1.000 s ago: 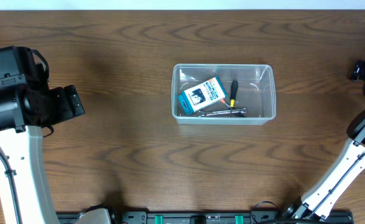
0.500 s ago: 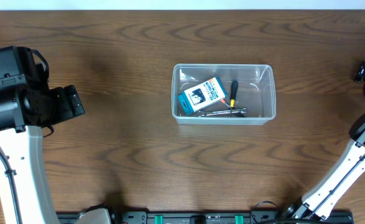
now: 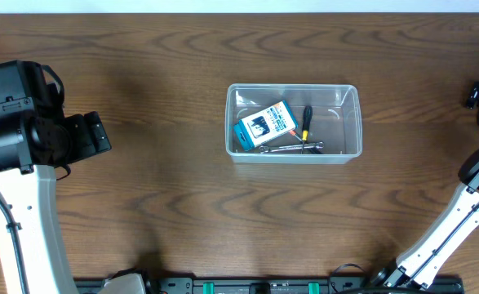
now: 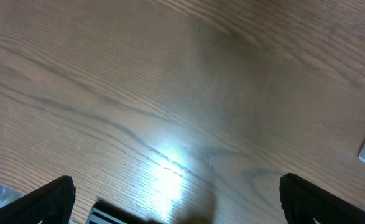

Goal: Pack container
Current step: 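Lower the right gripper and close it on the pliers handles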

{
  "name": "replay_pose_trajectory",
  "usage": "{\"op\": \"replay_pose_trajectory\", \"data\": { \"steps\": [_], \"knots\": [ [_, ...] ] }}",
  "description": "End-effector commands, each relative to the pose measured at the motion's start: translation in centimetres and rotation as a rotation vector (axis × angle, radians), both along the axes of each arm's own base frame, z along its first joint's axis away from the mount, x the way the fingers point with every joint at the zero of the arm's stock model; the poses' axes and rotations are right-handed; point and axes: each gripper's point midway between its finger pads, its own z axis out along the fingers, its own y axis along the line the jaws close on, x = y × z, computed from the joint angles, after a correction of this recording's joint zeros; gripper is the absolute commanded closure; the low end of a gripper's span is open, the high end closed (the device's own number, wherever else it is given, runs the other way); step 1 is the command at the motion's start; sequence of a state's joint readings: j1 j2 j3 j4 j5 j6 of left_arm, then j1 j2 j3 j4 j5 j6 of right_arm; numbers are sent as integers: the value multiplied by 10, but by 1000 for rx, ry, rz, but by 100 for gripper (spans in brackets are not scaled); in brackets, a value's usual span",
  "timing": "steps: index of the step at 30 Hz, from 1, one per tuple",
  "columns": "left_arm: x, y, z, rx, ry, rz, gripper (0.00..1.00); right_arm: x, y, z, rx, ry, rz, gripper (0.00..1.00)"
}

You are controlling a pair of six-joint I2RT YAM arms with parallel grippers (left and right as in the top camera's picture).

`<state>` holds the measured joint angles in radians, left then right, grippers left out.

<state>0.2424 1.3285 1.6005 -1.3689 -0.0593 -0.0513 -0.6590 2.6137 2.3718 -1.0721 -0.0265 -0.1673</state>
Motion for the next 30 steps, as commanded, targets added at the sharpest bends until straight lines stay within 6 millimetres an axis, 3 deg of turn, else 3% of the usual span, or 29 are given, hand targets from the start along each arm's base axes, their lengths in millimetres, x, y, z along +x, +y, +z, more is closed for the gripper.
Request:
{"op": "replay_pose_trajectory", "data": {
  "steps": [1, 10, 23, 30],
  "knots": [
    [-1, 2, 4, 6, -8, 1, 2, -4, 1, -8, 14, 12, -17, 1],
    [-1, 2, 4, 6, -8, 1, 2, -9, 5, -25, 32, 32, -27, 1],
    [-1, 2, 4, 6, -8, 1, 2, -2, 0, -23, 14, 1, -41, 1],
    [-1, 2, 4, 6, -8, 1, 2, -1, 0, -22, 13, -6, -50, 17]
  ]
}}
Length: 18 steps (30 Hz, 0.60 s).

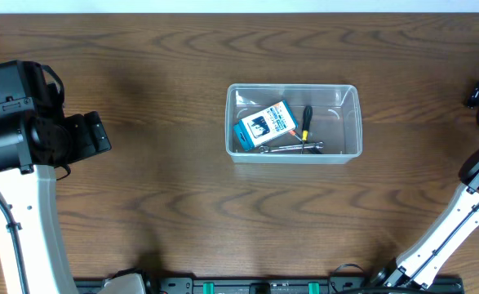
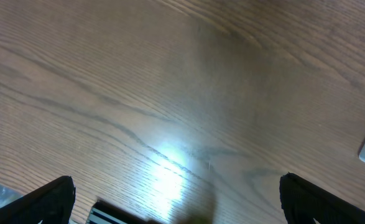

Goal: Pack container
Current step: 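Lower the right gripper and close it on the pliers handles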

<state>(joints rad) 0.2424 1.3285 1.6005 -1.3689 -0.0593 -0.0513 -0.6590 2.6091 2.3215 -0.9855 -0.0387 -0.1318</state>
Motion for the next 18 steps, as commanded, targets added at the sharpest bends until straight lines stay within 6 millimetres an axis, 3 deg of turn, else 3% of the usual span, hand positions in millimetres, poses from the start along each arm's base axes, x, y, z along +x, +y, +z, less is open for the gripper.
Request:
{"op": "replay_pose_trajectory", "data": {
  "steps": [1, 13, 18],
  "knots": [
    [-1, 2, 4, 6, -8, 1, 2, -9, 4, -15, 21, 38, -19, 19],
    [-1, 2, 4, 6, -8, 1, 2, -9, 4, -15, 29, 38, -44, 67],
    [-1, 2, 4, 6, -8, 1, 2, -9, 4, -15, 34, 33, -67, 69]
  ]
}}
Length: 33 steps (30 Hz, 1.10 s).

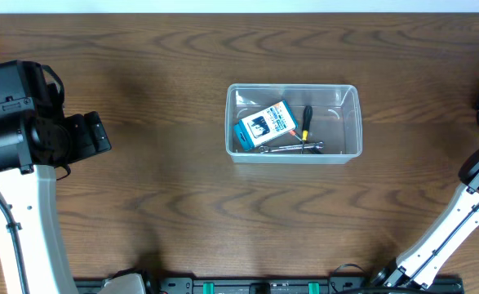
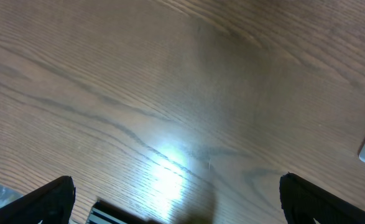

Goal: Pack container
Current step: 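Lower the right gripper and close it on the pliers handles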

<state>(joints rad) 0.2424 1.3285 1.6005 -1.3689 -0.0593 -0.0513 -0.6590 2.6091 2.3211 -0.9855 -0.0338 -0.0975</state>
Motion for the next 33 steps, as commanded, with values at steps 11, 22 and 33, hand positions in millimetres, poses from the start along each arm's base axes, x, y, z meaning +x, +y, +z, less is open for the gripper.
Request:
{"op": "replay_pose_trajectory", "data": {
  "steps": [11, 22, 33],
  "knots": [
    [-1, 2, 4, 6, -8, 1, 2, -11, 6, -15, 37, 44, -35, 84],
    [-1, 2, 4, 6, -8, 1, 2, -6, 8, 3, 24, 21, -27, 89],
    [-1, 2, 4, 6, -8, 1, 2, 15, 23, 89, -55, -87, 30, 88]
  ]
}}
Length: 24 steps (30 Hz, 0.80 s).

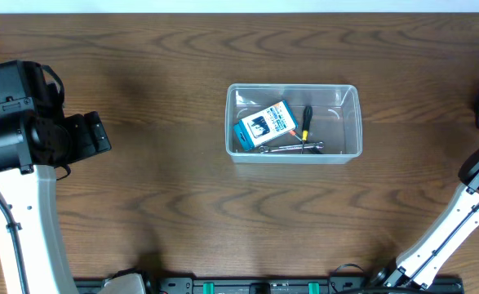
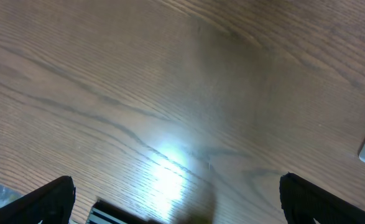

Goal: Pack container
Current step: 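Lower the right gripper and close it on the pliers handles, then lift the pliers and carry them left into the container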

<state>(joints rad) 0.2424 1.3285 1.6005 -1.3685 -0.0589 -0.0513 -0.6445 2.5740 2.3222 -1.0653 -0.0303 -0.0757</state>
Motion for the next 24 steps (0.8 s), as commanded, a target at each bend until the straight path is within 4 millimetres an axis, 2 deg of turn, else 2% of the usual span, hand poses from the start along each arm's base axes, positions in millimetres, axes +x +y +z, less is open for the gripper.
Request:
{"op": "replay_pose_trajectory", "data": {
  "steps": [1, 5, 8, 11, 15, 20, 24],
  "knots": [
    [-1, 2, 4, 6, -8, 1, 2, 24, 11, 84, -93, -130, 52, 87],
    [-1, 2, 4, 6, -8, 1, 2, 31, 35, 124, -129, -167, 138, 87],
    [-1, 2, 4, 6, -8, 1, 2, 38, 64, 155, -137, -208, 227, 87],
    [-1, 2, 4, 6, -8, 1, 2, 43, 101, 185, -122, -259, 319, 87],
    [-1, 2, 4, 6, -8, 1, 2, 47, 165, 218, -82, -312, 484, 88],
    [-1, 2, 4, 6, -8, 1, 2, 36, 236, 234, -74, -276, 694, 87],
    [-1, 2, 4, 6, -8, 1, 2, 23, 292, 229, -35, -213, 845, 88]
  ]
}}
